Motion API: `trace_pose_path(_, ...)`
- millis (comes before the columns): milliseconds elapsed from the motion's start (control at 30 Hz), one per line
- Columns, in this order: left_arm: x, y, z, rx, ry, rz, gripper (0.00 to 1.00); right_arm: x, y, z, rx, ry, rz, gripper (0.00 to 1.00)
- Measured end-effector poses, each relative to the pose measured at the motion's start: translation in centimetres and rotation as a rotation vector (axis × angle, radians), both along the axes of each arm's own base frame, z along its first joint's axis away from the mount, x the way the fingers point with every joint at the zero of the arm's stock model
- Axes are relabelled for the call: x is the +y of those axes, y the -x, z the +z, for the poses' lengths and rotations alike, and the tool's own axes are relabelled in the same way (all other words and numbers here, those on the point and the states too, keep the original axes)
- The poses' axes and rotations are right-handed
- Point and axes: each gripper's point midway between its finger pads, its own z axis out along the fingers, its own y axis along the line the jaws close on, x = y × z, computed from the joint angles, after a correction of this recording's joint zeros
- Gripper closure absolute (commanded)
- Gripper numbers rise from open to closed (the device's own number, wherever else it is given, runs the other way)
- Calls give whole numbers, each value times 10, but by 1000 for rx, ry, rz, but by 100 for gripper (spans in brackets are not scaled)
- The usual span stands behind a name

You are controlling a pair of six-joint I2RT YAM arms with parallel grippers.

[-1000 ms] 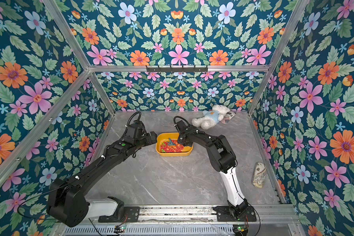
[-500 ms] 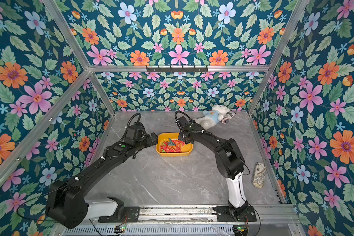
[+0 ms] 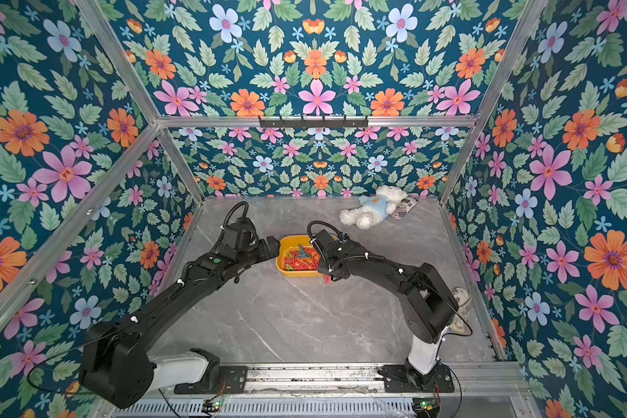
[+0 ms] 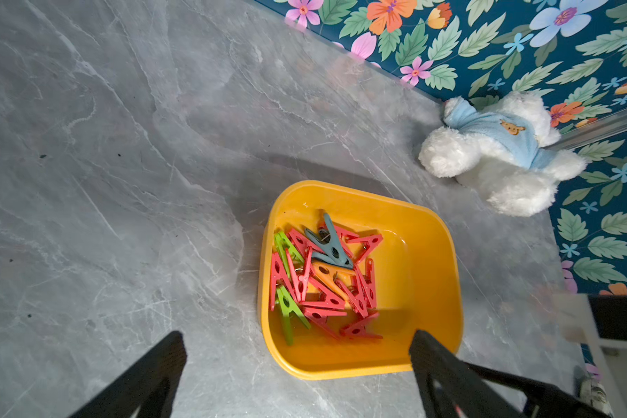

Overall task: Take the clothespins out of the storage box
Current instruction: Place the clothespin at the center of the board.

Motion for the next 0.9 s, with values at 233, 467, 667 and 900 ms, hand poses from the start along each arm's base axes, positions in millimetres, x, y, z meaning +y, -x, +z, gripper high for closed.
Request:
trace_pose_path(233,2,4,1,13,-7,1,0,-23,22,-26,27,13,-37,99)
trace_pose_path(467,3,5,0,23,-2,8,0,-25,25,-39,30,13,-41,99)
trace_pose_path(667,3,6,-1,27,2,13,0,-4,19,-41,24,-17,-23,98)
trace_pose_path(900,3,7,-2,32,-1,13,0,20,17,-54,41,-26,-3,98)
